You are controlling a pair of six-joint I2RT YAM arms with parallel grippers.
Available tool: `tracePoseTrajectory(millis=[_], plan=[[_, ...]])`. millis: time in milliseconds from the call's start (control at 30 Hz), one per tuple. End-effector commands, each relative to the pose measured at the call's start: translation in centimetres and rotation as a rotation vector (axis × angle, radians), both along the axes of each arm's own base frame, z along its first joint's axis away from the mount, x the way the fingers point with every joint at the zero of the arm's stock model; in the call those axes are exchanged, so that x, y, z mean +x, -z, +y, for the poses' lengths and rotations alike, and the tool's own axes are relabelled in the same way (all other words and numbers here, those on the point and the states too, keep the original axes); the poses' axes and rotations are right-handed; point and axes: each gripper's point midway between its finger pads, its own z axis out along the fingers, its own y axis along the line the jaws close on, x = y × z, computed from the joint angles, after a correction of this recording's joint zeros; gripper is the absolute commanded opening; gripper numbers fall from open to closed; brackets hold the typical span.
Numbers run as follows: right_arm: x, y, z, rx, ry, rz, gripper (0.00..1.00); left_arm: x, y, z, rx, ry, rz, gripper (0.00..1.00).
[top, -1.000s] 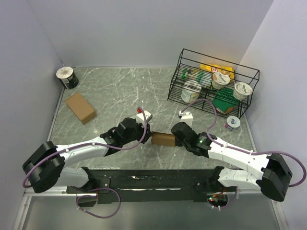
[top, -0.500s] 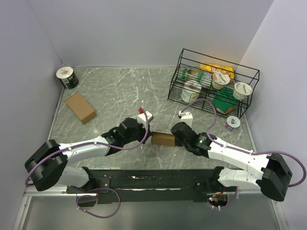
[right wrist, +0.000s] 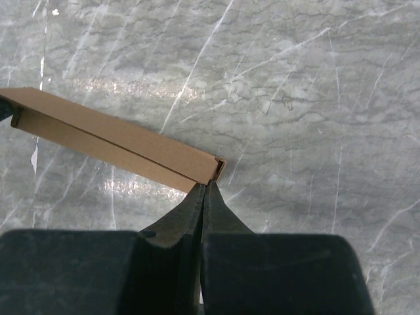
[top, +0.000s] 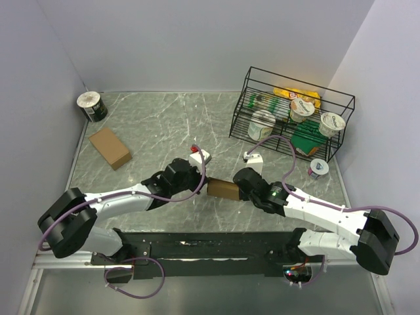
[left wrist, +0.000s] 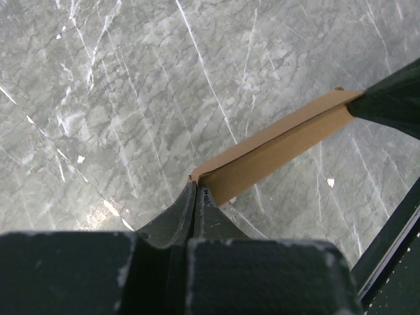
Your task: Fold the paper box
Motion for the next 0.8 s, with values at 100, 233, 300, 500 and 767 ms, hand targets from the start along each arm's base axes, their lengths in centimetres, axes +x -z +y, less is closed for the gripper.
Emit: tracePoseTrajectory(millis=[100, 233, 300, 500, 767], plan=[[-3.4, 4.1, -1.1, -0.113, -0.056, 0.166, 0.0, 0.5, -3.2, -2.6, -0.089, 0.0, 0.052, 0.01], [-3.4, 4.3, -1.3, -0.15, -0.055, 0.16, 0.0, 0.4, -3.1, -3.1, -0.094, -0.012, 0.111, 0.01], [-3.5, 4.4, -1.2, -0.163, -0.058, 0.162, 0.0, 0.4, -3.0, -3.2, -0.093, -0.014, 0.128, 0.01], [-3.7, 4.7, -1.1, -0.186, -0.063, 0.165, 0.0, 0.2, -2.7, -3.5, -0.105, -0.019, 0.162, 0.01], [-3.8, 4.9, -1.1, -0.192, -0.065, 0.17, 0.0, -0.1, -3.7, -3.8, -0.153, -0.023, 0.193, 0.01]])
